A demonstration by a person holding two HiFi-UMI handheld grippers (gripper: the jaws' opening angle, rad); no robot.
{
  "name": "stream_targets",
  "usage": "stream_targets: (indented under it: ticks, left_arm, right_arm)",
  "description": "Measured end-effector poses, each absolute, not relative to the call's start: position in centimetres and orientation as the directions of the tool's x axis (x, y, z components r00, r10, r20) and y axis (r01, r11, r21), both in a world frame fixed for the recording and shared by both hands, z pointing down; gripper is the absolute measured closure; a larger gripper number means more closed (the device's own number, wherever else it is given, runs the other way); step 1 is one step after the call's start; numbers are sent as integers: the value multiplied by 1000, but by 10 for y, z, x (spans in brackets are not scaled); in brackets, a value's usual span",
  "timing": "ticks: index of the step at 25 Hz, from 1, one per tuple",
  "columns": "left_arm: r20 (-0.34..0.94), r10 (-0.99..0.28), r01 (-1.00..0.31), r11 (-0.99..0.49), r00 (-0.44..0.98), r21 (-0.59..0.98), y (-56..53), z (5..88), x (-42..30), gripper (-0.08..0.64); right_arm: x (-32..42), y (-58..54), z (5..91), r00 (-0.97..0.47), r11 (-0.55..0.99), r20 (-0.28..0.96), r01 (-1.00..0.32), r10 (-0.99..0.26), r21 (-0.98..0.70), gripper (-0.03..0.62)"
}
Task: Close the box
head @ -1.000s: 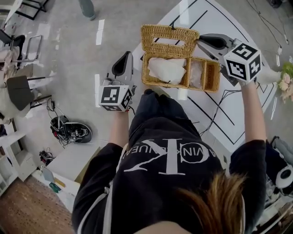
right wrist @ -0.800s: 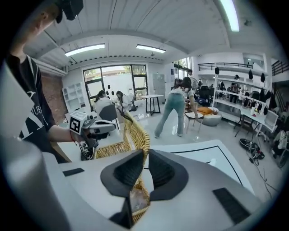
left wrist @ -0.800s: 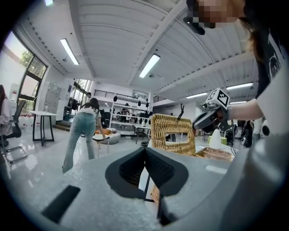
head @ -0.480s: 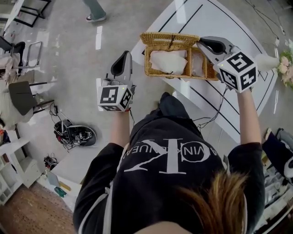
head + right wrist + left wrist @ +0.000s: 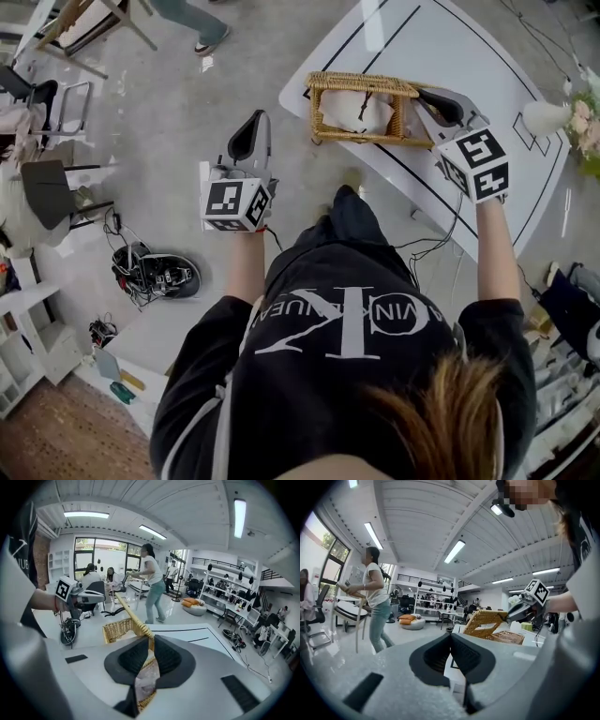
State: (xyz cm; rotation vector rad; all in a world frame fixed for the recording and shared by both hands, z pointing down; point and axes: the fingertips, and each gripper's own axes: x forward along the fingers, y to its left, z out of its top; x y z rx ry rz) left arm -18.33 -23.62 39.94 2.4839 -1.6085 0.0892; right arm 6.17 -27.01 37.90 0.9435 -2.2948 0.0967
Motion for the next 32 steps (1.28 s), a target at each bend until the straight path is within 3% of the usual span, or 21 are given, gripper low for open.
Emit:
stream_targets:
  ticks: [32]
  left_arm:
    - [164, -883, -897, -423, 440, 130, -194, 412, -183, 552]
  right_arm:
    - [65, -215, 453, -441, 657, 640, -742, -629, 135, 594]
